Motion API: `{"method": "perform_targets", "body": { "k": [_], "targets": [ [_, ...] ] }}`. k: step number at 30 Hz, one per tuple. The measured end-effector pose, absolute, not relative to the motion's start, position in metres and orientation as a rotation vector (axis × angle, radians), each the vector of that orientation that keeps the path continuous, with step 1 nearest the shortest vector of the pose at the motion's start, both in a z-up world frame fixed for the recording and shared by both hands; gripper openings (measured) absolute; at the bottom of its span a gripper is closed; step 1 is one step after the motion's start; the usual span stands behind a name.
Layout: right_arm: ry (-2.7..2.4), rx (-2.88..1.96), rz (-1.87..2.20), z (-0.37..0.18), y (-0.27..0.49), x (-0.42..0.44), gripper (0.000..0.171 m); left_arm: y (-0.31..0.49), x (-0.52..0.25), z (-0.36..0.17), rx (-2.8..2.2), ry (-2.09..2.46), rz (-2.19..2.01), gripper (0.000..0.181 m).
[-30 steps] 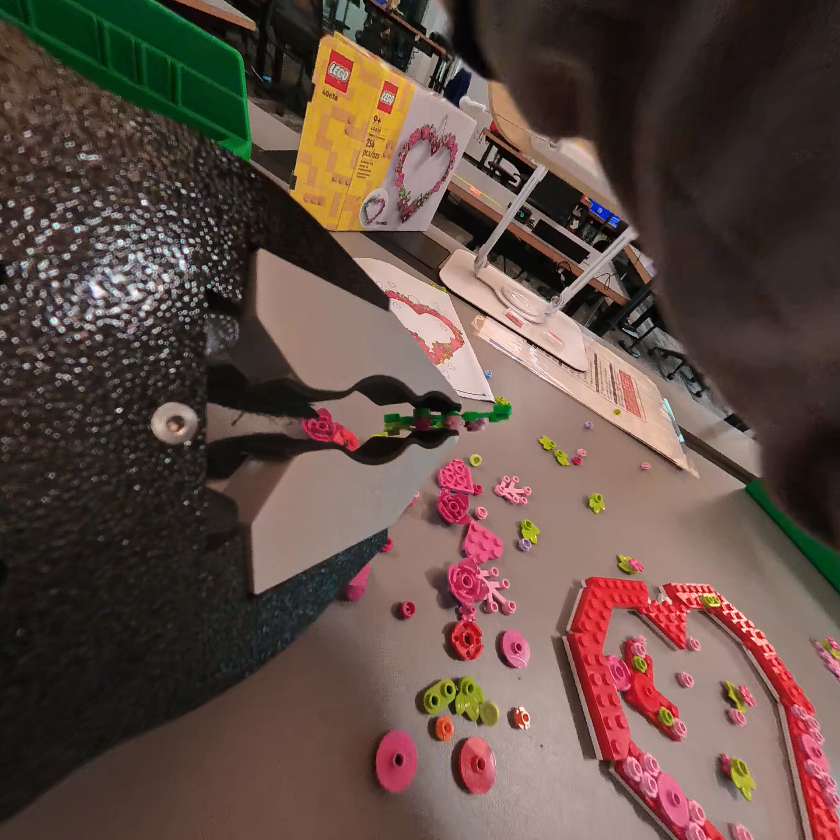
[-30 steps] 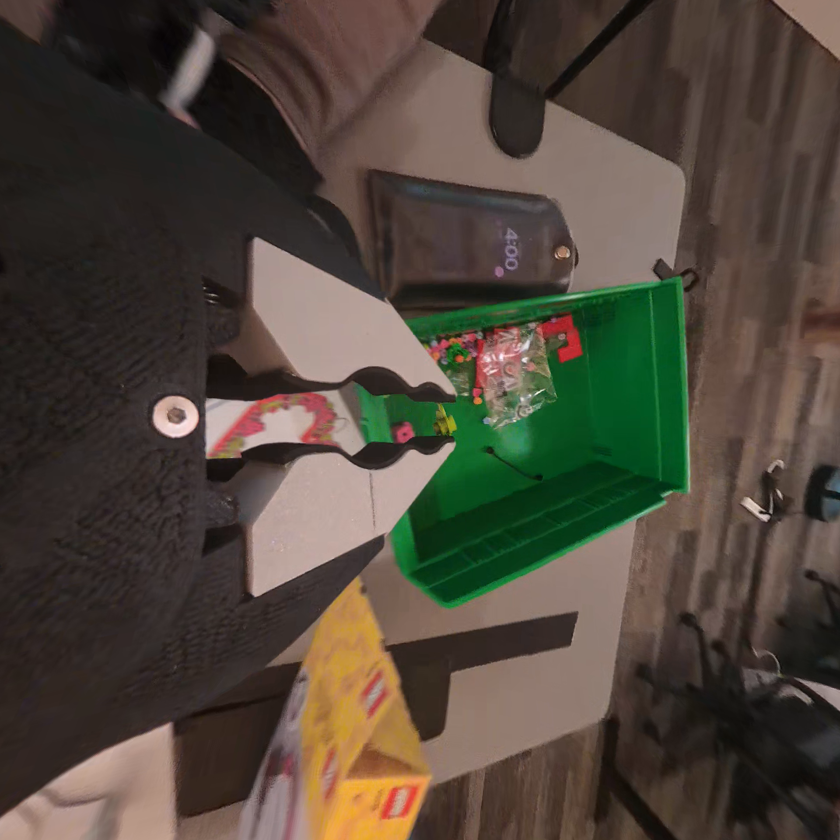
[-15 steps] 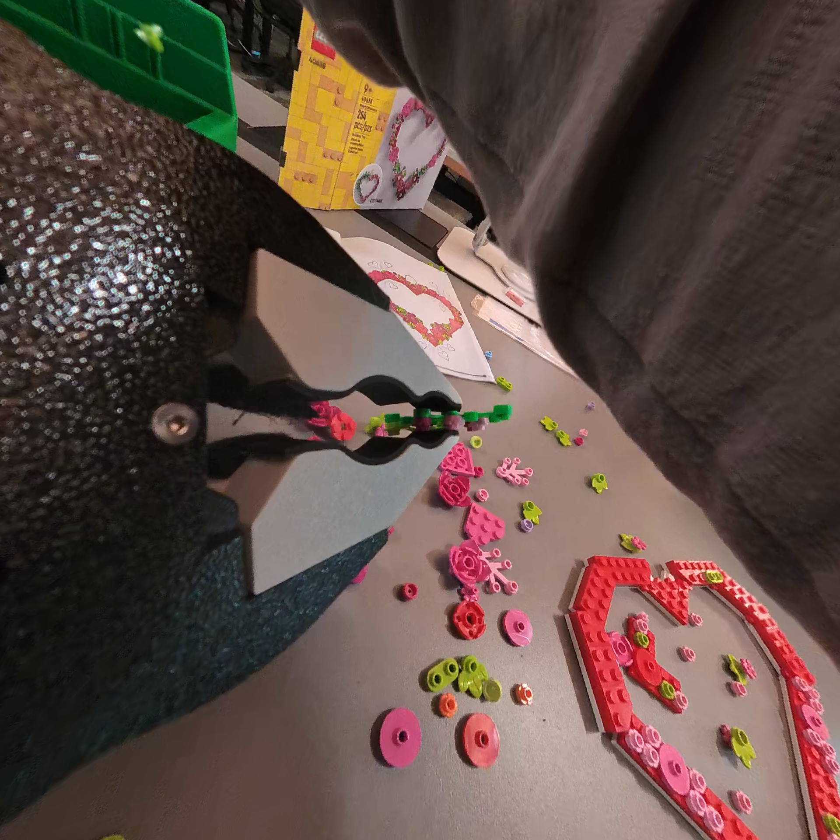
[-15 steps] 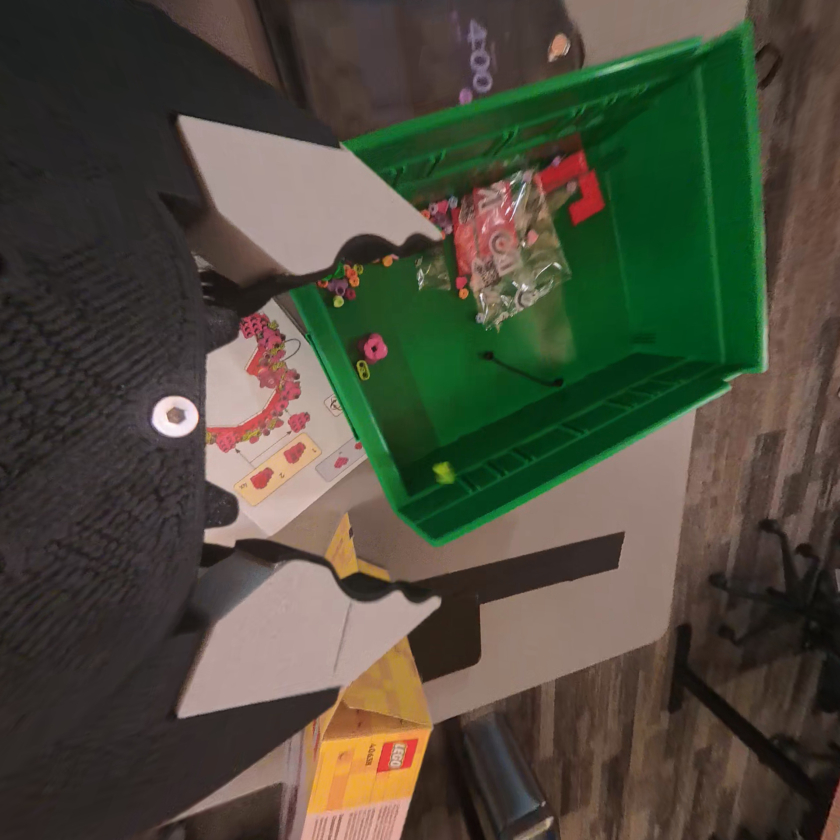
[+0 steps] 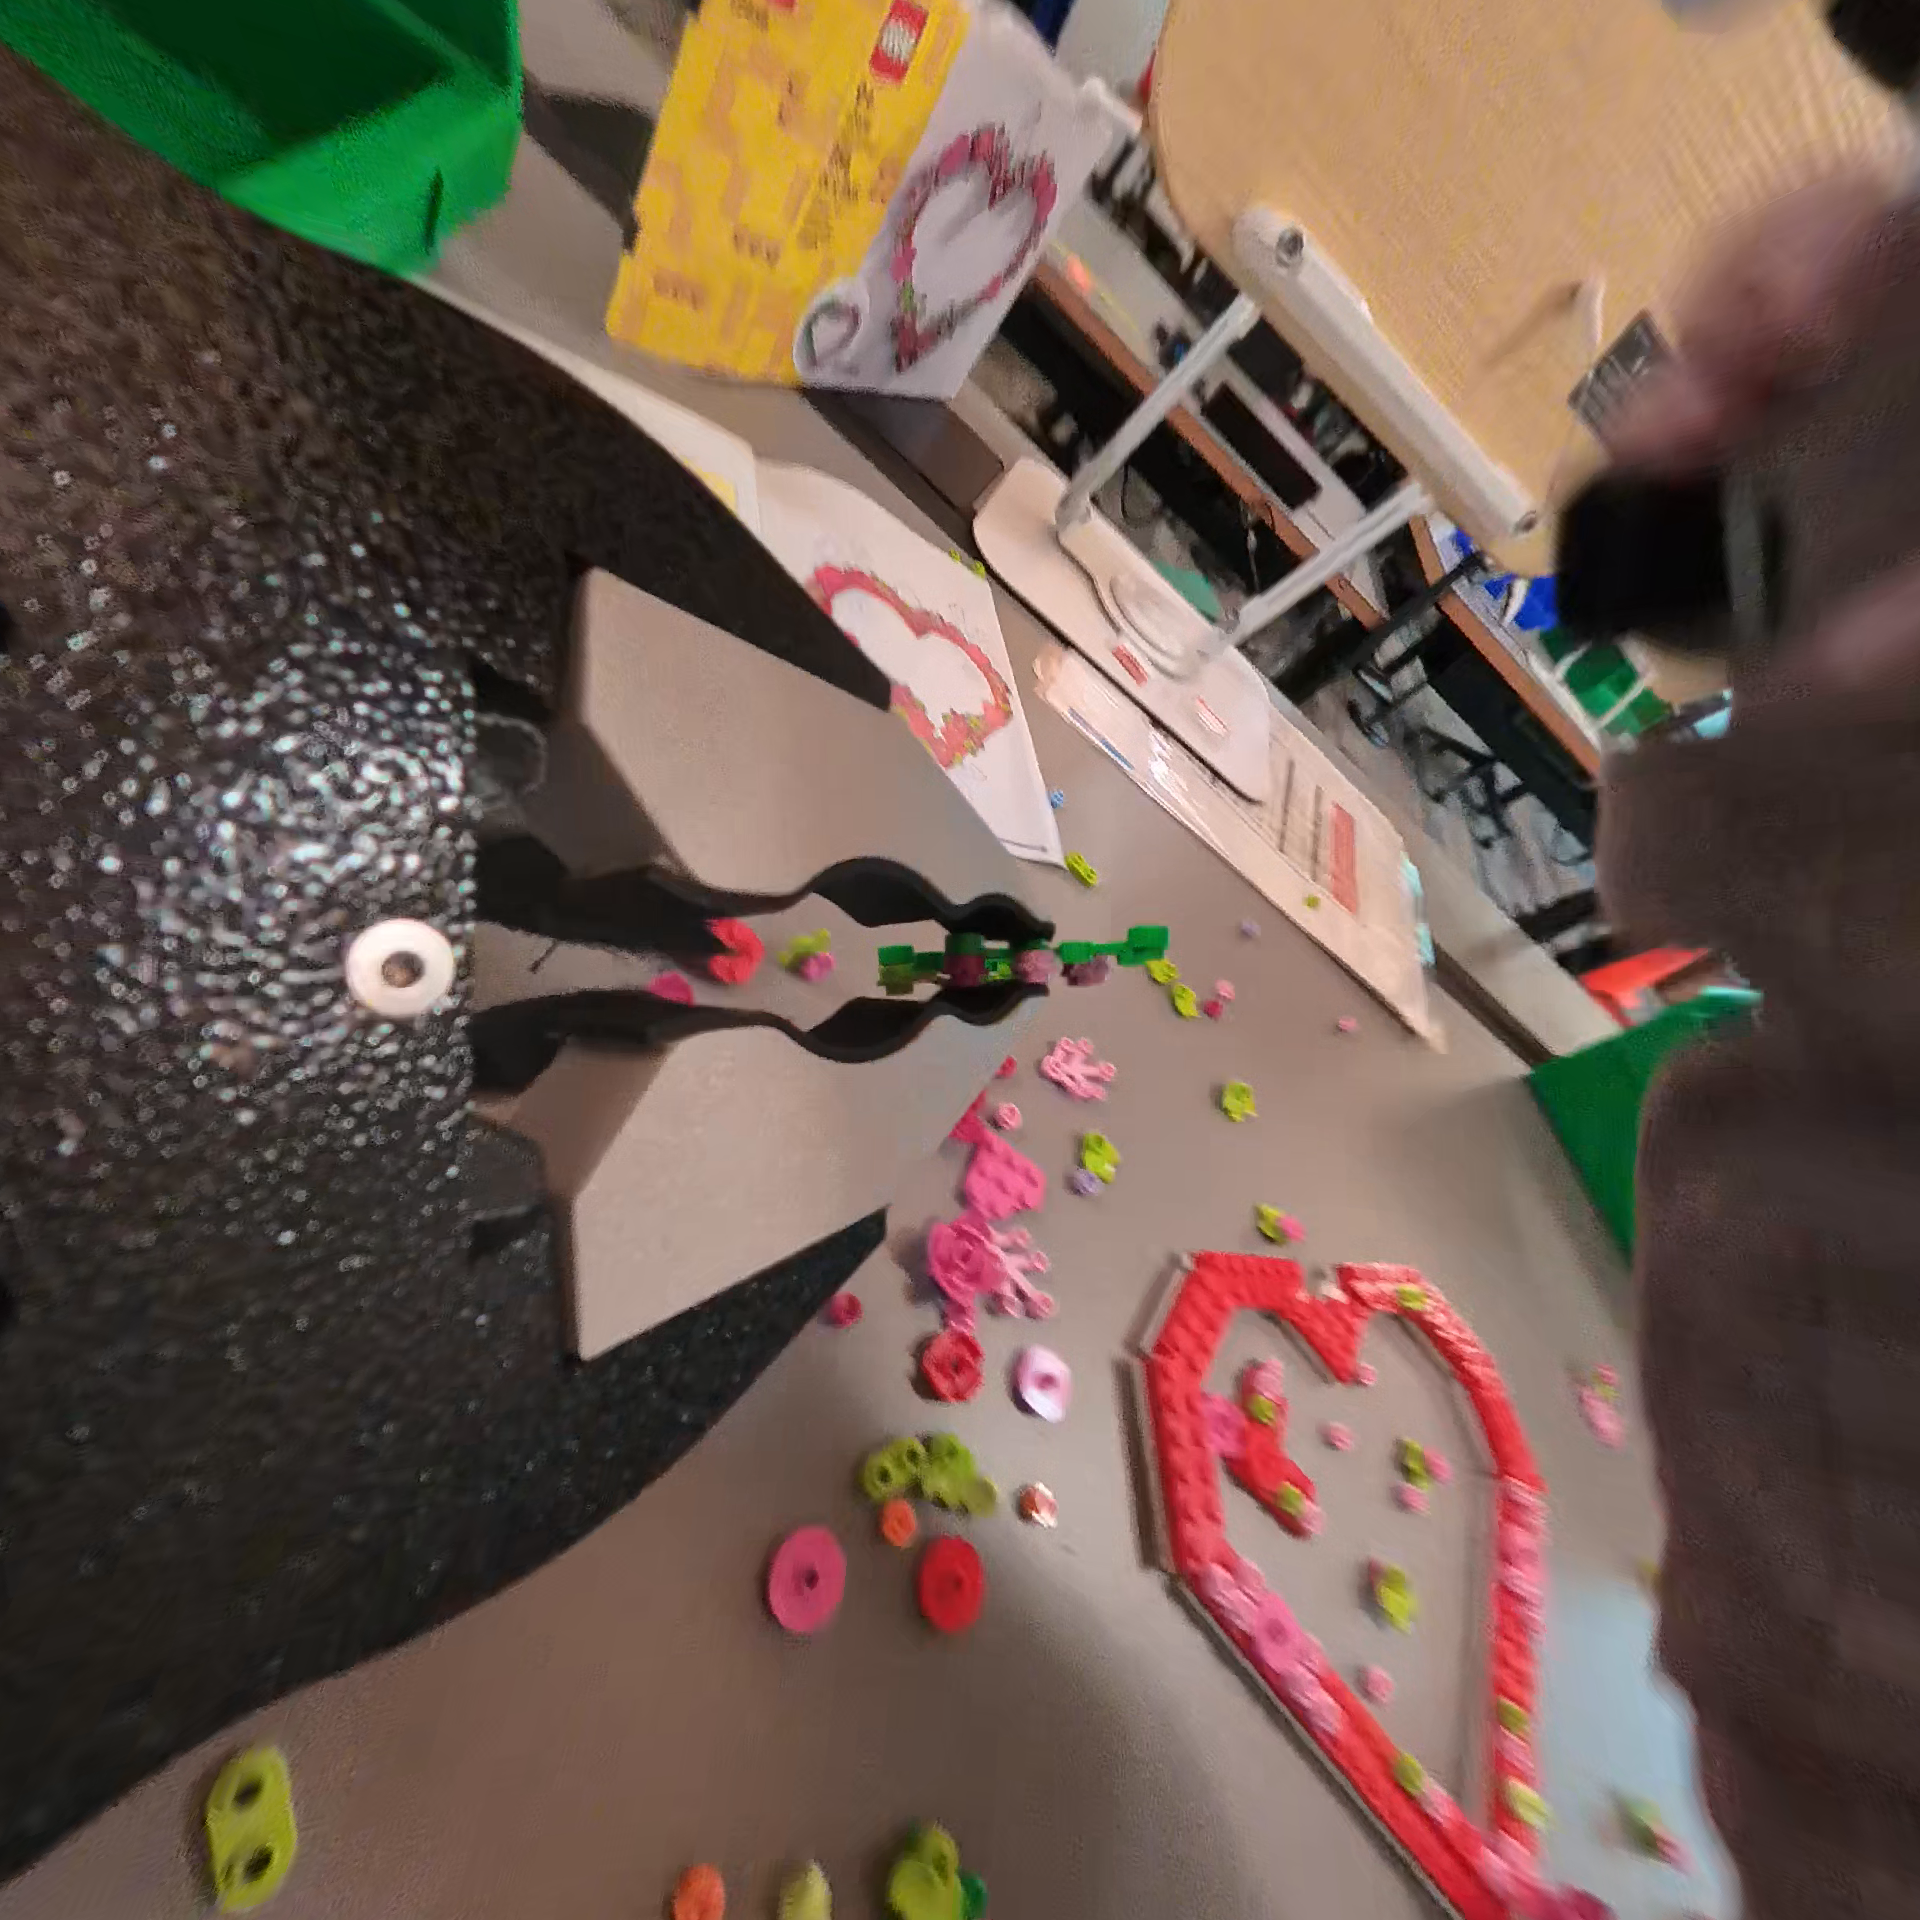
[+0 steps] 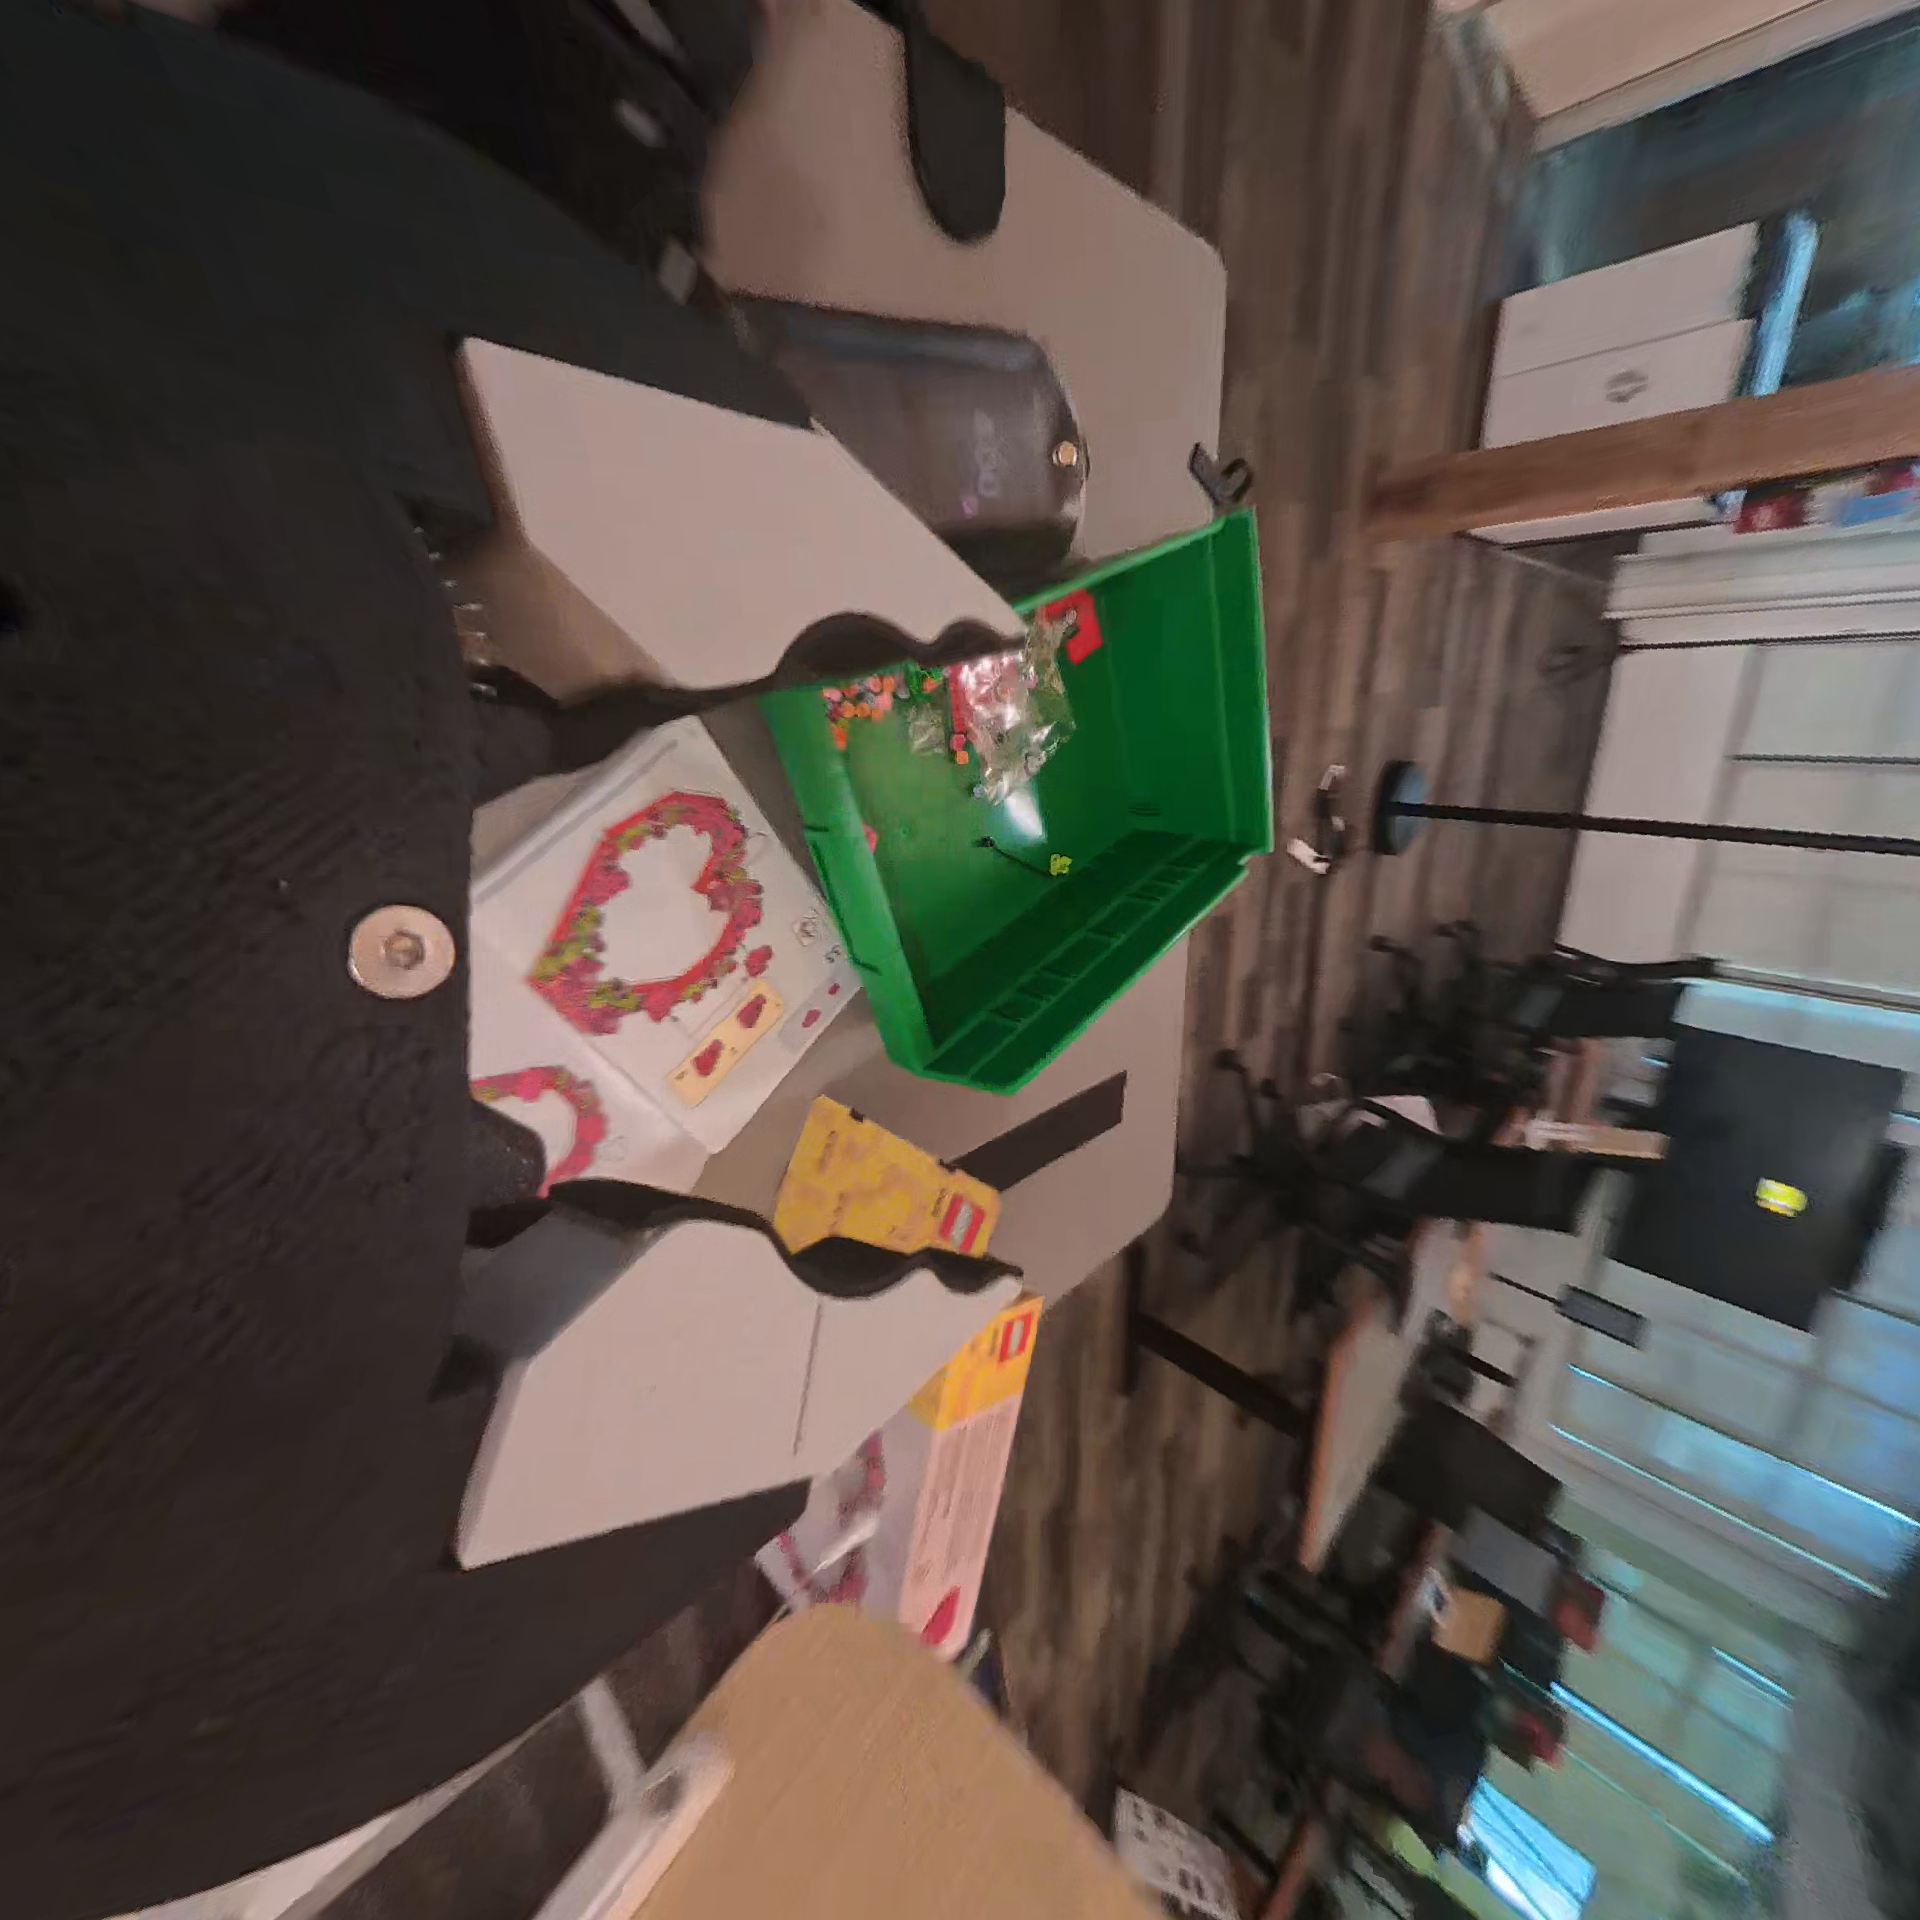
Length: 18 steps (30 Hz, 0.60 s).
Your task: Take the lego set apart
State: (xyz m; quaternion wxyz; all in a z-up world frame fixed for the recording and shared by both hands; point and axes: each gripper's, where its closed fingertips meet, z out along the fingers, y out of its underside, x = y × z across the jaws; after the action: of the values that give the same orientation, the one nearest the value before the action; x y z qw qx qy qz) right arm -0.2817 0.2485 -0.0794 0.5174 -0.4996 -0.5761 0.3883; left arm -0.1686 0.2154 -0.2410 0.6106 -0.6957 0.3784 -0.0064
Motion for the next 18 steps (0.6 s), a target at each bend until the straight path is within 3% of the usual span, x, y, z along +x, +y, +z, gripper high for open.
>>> {"method": "perform_targets", "body": {
  "k": [7, 10, 18],
  "targets": [
    [-1.438, -1.255, 0.945, -0.138, 0.196, -0.161, 0.054, 0.184, -0.142, -0.194, -1.467, 0.626, -0.934, 0.004],
    [-1.412, -1.304, 0.993, -0.158, 0.178, -0.14, 0.037, 0.181, -0.141, -0.191, -1.45, 0.594, -1.065, 0.004],
    [-1.421, -1.312, 0.857, -0.189, 0.172, -0.134, 0.015, 0.174, -0.129, -0.197, -1.438, 0.695, -1.049, 0.004]
  ]
}}
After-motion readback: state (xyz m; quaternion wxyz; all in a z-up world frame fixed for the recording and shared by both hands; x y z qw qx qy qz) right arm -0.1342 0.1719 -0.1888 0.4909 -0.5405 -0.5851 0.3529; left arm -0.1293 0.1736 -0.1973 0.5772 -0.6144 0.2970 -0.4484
